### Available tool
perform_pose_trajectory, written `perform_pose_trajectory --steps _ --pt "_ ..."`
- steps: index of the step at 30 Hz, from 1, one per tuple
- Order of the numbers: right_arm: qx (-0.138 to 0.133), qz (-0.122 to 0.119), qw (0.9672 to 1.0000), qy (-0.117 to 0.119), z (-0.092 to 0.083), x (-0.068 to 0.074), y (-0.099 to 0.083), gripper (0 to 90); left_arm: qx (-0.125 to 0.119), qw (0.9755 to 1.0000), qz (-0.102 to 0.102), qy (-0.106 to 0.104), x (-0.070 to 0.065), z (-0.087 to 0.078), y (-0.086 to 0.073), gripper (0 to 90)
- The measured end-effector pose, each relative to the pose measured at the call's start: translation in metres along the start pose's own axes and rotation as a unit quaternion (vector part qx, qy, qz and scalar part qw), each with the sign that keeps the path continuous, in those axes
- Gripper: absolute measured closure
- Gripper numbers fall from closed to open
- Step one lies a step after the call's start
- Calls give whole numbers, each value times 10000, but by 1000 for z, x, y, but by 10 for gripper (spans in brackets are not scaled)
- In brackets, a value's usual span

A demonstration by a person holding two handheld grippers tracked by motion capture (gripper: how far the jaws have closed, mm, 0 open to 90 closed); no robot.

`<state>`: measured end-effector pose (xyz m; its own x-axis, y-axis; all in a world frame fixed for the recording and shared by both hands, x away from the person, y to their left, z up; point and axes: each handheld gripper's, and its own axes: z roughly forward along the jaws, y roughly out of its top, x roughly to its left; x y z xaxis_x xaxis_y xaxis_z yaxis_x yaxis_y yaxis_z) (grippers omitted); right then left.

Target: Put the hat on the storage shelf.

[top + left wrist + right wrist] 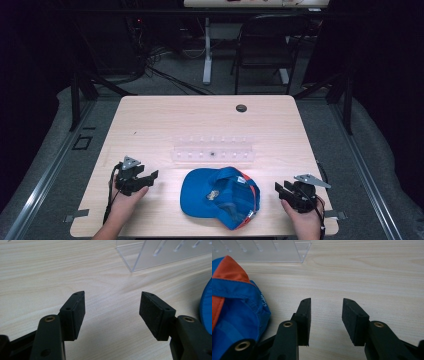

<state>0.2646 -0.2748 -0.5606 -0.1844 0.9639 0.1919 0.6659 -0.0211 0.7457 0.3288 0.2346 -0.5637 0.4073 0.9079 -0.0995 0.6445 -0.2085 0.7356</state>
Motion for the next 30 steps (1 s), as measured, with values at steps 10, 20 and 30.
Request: perform_pose_trajectory --steps 10,20,30 --pt "494 -84 9983 286 -8 3 17 589 52 9995 310 -97 -14 3 1 407" --pt "883 8 9920 898 -10 13 40 613 114 9992 379 -26 -13 6 -2 384" --pt "1236 -32 9850 1200 -13 26 50 570 93 9996 216 -129 -11 4 -2 387"
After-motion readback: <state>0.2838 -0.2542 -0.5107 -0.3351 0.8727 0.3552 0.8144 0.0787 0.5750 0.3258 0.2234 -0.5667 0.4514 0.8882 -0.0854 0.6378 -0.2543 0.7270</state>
